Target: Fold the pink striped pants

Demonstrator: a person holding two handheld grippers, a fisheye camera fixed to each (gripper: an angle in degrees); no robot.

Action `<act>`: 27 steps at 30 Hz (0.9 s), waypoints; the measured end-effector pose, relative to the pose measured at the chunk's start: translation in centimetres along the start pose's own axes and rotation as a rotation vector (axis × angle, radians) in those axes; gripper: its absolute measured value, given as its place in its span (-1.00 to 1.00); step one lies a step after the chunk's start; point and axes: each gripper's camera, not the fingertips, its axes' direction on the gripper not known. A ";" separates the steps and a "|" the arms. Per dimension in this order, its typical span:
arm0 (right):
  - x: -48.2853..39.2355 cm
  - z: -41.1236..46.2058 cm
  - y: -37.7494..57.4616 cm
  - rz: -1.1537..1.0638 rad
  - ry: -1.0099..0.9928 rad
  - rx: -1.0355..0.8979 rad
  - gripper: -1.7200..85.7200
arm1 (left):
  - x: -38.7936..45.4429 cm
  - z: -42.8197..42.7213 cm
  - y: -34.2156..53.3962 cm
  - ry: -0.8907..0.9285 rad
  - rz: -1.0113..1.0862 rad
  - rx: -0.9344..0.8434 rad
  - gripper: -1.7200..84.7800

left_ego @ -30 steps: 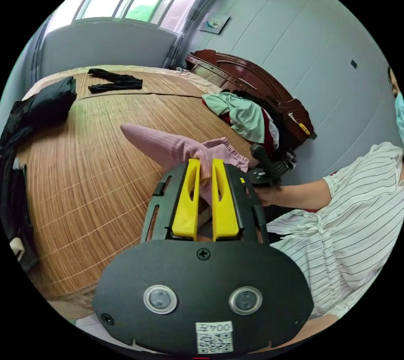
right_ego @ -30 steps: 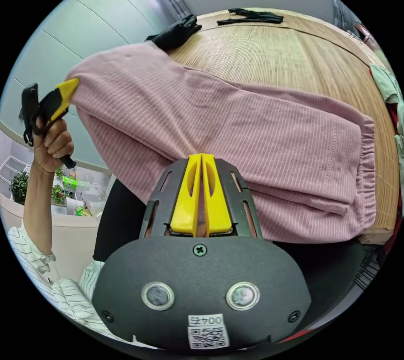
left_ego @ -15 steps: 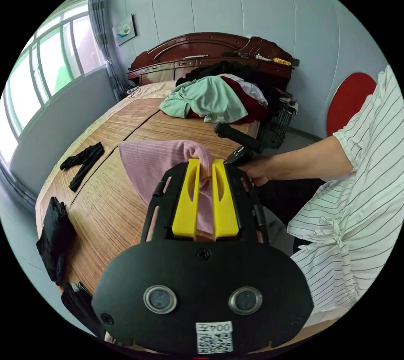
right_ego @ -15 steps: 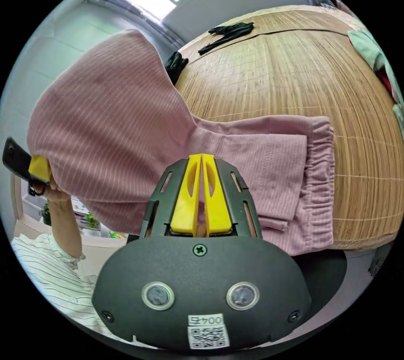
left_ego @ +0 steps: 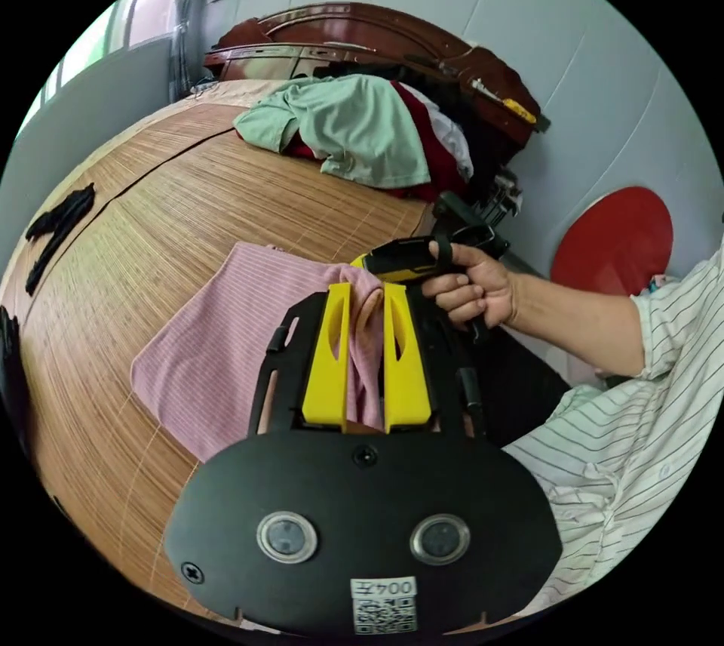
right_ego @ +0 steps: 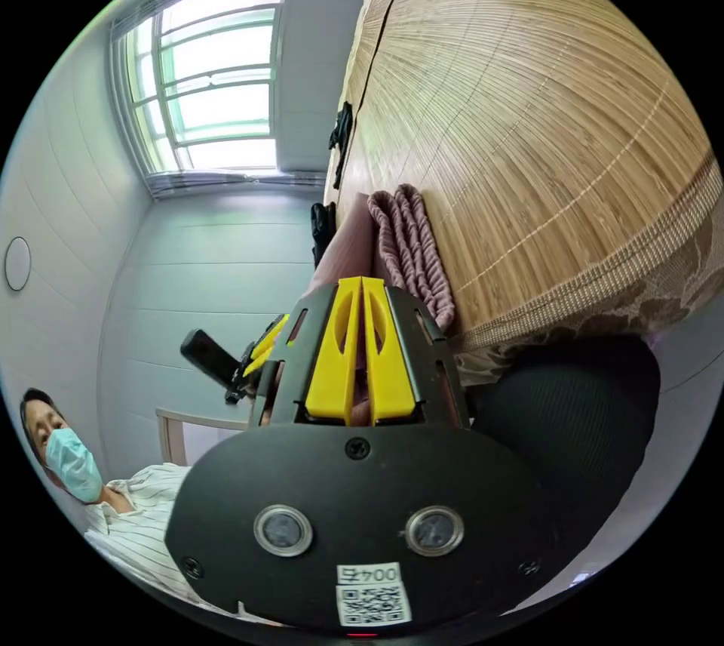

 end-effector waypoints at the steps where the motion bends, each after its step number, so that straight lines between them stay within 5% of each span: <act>1: 0.0 0.1 0.1 0.004 -0.009 -0.004 -0.89 | -0.8 -0.9 0.1 0.069 -0.045 0.044 -0.82; 6: -0.4 3.0 -0.8 0.041 -0.074 -0.104 -0.72 | -2.6 -3.5 1.3 0.253 -0.147 0.176 -0.87; 18: -7.0 11.4 -0.6 -0.122 0.359 -0.176 -0.77 | -3.3 -7.9 7.0 -0.336 -0.254 0.092 -0.77; 23: -15.5 14.5 2.4 -0.404 0.590 -0.083 -0.84 | -2.5 -7.1 6.6 -0.323 -0.239 0.085 -0.67; 27: -13.8 16.5 2.4 -0.374 0.667 -0.080 -0.83 | -1.7 -4.5 6.5 -0.317 -0.210 0.007 -0.67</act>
